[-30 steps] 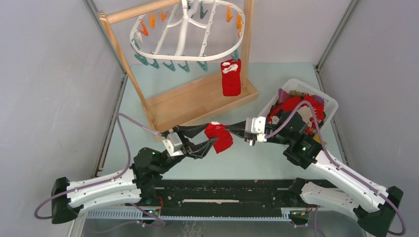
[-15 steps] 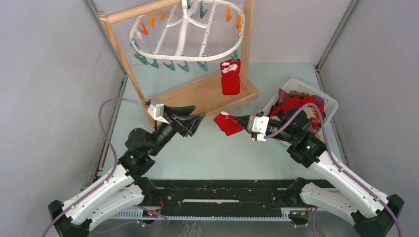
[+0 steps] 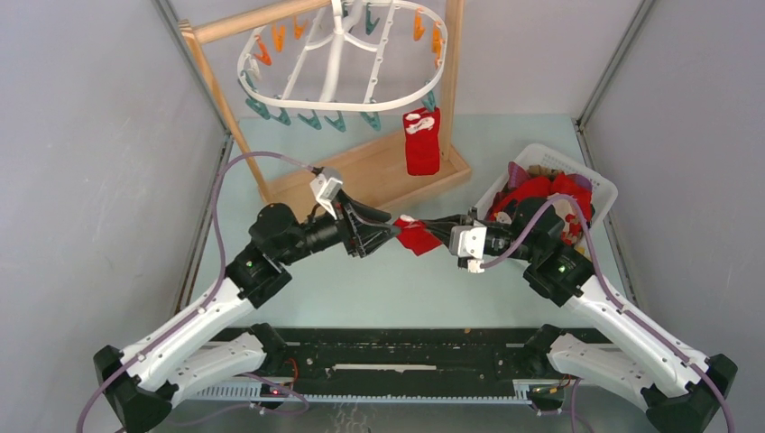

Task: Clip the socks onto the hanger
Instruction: Pick up the sock from the bin.

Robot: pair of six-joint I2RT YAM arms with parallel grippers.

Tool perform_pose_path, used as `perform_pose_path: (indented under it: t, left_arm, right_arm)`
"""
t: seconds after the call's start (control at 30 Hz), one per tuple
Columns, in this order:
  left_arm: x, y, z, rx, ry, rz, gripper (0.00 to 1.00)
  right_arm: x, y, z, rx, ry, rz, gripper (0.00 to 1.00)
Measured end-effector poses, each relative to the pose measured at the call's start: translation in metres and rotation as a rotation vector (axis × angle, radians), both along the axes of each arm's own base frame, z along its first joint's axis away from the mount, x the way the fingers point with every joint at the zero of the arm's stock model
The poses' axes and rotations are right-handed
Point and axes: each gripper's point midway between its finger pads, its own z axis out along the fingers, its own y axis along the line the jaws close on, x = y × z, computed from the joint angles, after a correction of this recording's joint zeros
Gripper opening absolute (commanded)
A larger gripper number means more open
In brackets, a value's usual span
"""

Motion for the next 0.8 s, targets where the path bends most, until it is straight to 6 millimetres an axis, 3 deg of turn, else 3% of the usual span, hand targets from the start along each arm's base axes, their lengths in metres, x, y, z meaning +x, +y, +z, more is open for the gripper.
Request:
perform_pose_path:
  t: [0.2, 0.43, 0.57, 0.7, 0.8]
  left_arm:
    - [-0.003, -0.010, -0.018, 0.052, 0.061, -0.058, 0.44]
    - [-0.006, -0.014, -0.010, 0.048, 0.067, -0.090, 0.41]
    - [-0.007, -0.017, -0.012, 0.053, 0.084, -0.105, 0.29]
    - [-0.005, -0.019, -0.019, 0.071, 0.106, -0.112, 0.01]
    - [-0.004, -0.021, -0.022, 0.082, 0.121, -0.113, 0.00]
  right_arm:
    - [-0.006, 0.002, -0.005, -0.017, 0.004, 0.024, 0.07]
    - [-0.011, 0.005, -0.005, -0.018, -0.001, 0.048, 0.07]
    - [-0.014, 0.007, -0.005, -0.020, -0.007, 0.064, 0.07]
    - [-0.015, 0.007, -0.006, -0.026, -0.005, 0.067, 0.08]
    - [-0.016, 0.007, -0.009, -0.032, 0.001, 0.069, 0.13]
